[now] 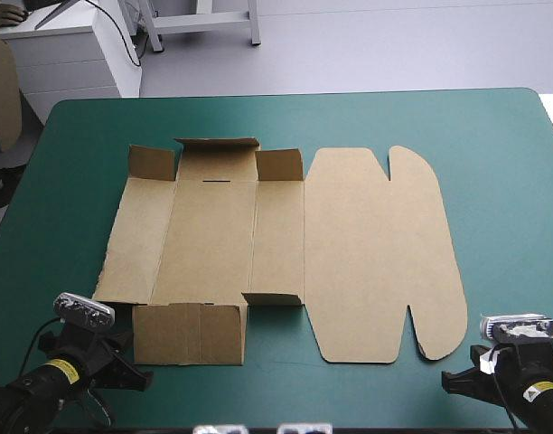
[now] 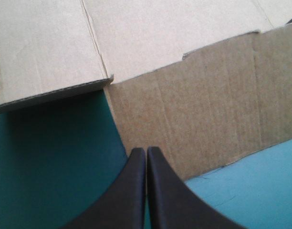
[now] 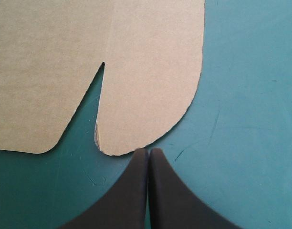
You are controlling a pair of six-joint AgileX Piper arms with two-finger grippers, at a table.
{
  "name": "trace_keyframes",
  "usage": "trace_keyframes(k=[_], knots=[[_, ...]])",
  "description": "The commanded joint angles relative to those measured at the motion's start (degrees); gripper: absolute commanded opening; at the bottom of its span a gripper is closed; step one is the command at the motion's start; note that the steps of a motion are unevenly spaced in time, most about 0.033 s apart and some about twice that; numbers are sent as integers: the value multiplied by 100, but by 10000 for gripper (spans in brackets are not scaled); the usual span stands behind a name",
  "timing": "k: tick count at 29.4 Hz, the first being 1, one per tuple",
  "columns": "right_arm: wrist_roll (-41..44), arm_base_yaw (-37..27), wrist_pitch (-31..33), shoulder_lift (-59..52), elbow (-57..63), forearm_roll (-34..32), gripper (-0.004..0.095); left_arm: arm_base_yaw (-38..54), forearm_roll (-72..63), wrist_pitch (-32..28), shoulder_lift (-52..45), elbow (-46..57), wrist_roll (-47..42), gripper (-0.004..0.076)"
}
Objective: Fold the box
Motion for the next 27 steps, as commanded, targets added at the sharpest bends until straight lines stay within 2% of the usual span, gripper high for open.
trace_keyframes(k=[1,14,21,27], knots=[[-32,-5,-265,50,-142,63,-14,-2,-70,-308,13,-191,-60,-8],[-32,-5,-265,50,-142,63,-14,-2,-21,-296,13,-291,-60,-8],[-32,-5,-265,50,-142,63,-14,-2,-8,-212,270,-1248,-60,-8],[-32,-5,-265,50,-142,63,-14,-2,-8,-158,1231,-2203,-136,-8]])
